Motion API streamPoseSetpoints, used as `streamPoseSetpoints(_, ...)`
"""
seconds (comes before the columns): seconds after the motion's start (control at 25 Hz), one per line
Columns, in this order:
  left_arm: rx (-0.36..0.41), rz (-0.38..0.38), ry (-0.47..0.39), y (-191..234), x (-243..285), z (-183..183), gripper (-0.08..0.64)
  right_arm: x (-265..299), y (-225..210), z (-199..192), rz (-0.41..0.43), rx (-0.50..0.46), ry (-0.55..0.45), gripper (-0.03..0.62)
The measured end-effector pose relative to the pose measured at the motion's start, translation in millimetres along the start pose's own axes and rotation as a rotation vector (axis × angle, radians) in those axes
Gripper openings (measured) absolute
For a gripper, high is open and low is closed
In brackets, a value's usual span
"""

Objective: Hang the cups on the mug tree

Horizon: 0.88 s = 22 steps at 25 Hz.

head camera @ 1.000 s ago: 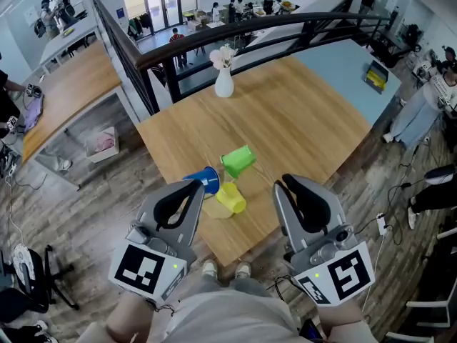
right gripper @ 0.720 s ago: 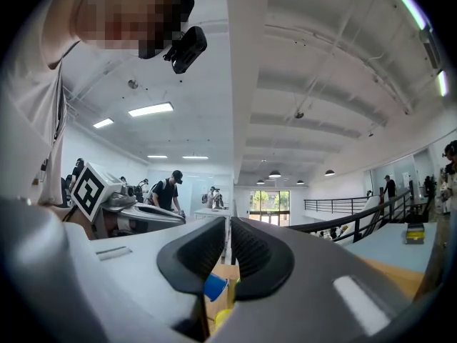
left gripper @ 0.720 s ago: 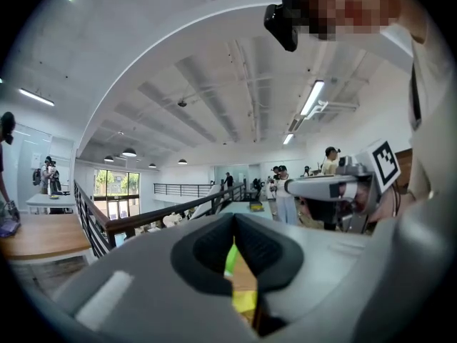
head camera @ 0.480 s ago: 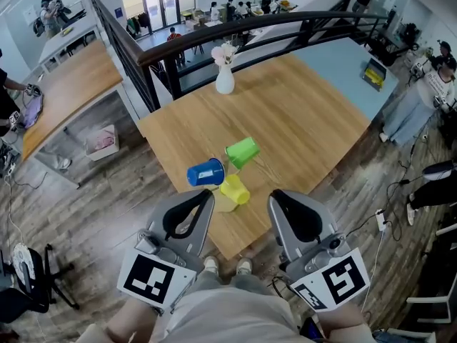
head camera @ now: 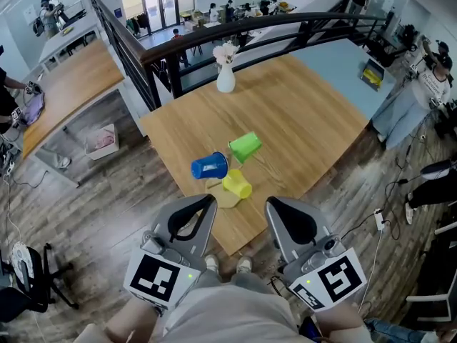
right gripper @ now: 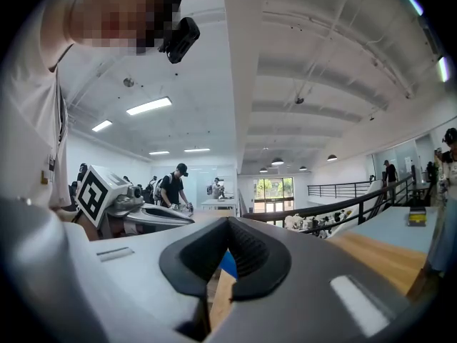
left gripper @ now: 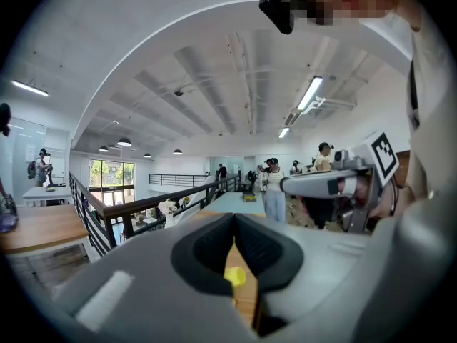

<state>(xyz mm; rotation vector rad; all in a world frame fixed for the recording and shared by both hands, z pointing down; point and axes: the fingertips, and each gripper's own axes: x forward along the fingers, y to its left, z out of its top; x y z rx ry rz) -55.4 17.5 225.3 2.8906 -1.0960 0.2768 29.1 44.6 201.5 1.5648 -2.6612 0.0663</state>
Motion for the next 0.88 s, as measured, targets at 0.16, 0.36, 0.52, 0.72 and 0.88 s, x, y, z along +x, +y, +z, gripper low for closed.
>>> streamPoseSetpoints(0.16,-0.009,-0.008,0.004,-5.1,-7.0,0.2,0.003,-3.1,8.8,2.0,-0.016,-0.049,0.006,0.002)
streamPoseSetpoints(0.36,-0.010,-0.013,-0.005,-5.6,-15.4,0.7,0.003,-4.8,21.4,5.5,-0.037,-0.115,-0.001,0.002)
streamPoseSetpoints(0.52,-0.010,-0.018,-0.006,-3.4,-18.2,-2.4,0.003,-2.7,26.2,3.9,-0.038,-0.113,0.001,0.002)
streamPoseSetpoints(0.72,-0.014,-0.023,-0.007,2.0,-20.0,0.1,0.003,2.1,29.2,6.7,-0.040,-0.112,0.006,0.002)
streamPoseSetpoints(0.88,-0.013,-0.027,-0.004,3.5,-20.1,0.0,0.003,4.8,30.0,7.1,-0.039,-0.105,0.009,0.002)
